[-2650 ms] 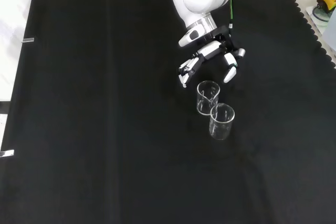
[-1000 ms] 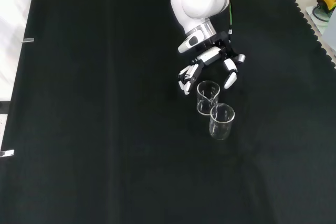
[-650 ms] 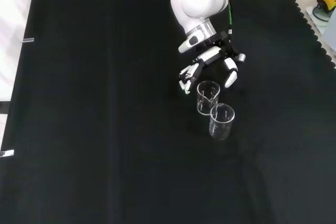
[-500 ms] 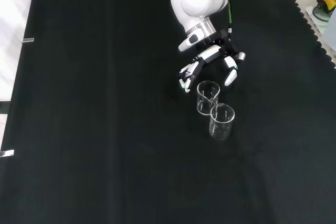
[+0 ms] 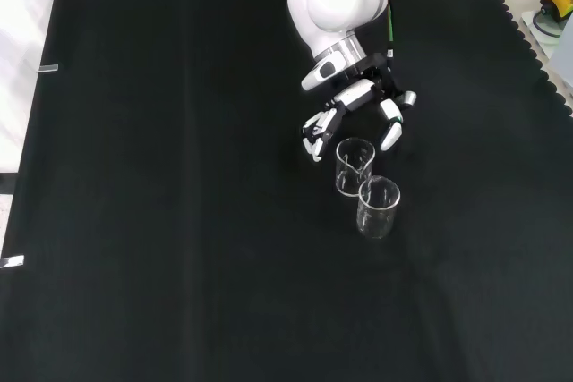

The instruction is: Pick up the beaker on the right.

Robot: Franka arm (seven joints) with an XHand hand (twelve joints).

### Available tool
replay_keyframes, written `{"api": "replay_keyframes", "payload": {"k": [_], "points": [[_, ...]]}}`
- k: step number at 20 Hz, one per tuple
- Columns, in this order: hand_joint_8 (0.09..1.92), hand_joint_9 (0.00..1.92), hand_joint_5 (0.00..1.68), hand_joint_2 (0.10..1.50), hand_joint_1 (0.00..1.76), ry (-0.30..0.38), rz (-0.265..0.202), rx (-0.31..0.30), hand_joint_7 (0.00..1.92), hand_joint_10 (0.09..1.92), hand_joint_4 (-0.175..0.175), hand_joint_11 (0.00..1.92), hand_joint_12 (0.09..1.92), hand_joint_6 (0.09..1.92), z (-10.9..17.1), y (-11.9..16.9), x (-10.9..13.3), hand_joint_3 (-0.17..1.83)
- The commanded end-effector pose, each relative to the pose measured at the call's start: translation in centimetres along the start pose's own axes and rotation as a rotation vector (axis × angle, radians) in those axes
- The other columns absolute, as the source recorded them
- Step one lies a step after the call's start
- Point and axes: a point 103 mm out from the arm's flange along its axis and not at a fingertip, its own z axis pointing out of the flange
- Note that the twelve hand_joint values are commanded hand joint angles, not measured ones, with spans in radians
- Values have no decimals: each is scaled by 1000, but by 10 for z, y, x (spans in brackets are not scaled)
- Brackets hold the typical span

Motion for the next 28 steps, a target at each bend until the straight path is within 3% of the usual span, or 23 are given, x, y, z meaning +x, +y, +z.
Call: {"api": "replay_keyframes", "payload": {"k": [1, 8, 28], "points": [[586, 436, 413, 320, 881, -2, 62, -91, 383, 564, -26, 0, 1248, 87, 9, -3, -6, 1034], [589, 439, 426, 320, 881, 28, 63, -91, 383, 563, -26, 0, 1248, 87, 8, -3, -7, 1036], [594, 443, 435, 320, 875, 9, 50, -70, 383, 559, -26, 0, 1252, 87, 8, -3, -6, 1036]]}}
